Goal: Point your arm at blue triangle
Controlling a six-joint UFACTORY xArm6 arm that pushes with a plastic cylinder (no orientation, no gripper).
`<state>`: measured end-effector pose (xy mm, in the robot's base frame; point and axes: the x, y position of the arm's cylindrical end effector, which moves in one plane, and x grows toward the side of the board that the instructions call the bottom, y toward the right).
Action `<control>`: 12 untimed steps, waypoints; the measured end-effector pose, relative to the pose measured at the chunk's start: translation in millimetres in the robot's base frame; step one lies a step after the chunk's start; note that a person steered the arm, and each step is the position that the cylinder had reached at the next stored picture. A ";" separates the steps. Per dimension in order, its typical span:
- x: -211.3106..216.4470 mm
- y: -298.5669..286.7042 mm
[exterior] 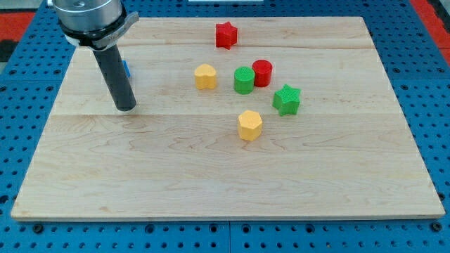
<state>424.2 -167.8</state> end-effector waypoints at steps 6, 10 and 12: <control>-13.1 63.8; -53.1 33.1; -70.3 18.8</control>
